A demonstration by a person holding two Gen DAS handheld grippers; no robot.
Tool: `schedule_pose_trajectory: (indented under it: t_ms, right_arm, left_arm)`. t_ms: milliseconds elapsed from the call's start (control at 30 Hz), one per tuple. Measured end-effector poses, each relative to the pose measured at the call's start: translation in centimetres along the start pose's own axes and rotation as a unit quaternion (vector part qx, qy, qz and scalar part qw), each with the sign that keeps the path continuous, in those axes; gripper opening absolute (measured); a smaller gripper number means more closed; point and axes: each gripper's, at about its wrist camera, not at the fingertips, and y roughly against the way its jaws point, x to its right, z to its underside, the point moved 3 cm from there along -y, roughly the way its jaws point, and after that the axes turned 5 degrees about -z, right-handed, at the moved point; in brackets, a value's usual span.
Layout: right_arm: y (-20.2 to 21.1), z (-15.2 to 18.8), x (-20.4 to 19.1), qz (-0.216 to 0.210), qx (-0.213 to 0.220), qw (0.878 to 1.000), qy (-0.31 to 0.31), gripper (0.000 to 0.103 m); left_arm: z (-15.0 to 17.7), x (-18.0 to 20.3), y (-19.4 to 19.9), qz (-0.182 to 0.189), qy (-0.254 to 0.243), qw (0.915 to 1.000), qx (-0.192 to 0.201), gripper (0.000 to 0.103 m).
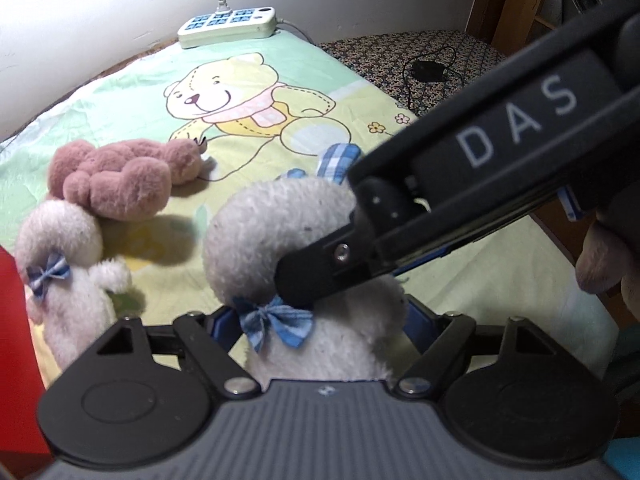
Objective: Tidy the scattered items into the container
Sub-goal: 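Lift the white bunny with the right gripper toward the red box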
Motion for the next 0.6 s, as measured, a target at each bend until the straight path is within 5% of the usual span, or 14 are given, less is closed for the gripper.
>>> schedule_pose_trajectory:
  t_ms: [200,600]
  right_arm:
    - [-1.0,2.0,-2.6,-0.024,-0.021,0.999,0.014,0.041]
    - [-1.3,3.6,-8.4,-0.039,0.018,0.998,0.048,0.04]
  left_arm:
    - [1.5,-1.3,3.1,-0.031,0.004,0.9994,0.018,0.08]
    - [2.3,-5.0,7.5,-0.034,0.007,0.9976,0.061,0.078]
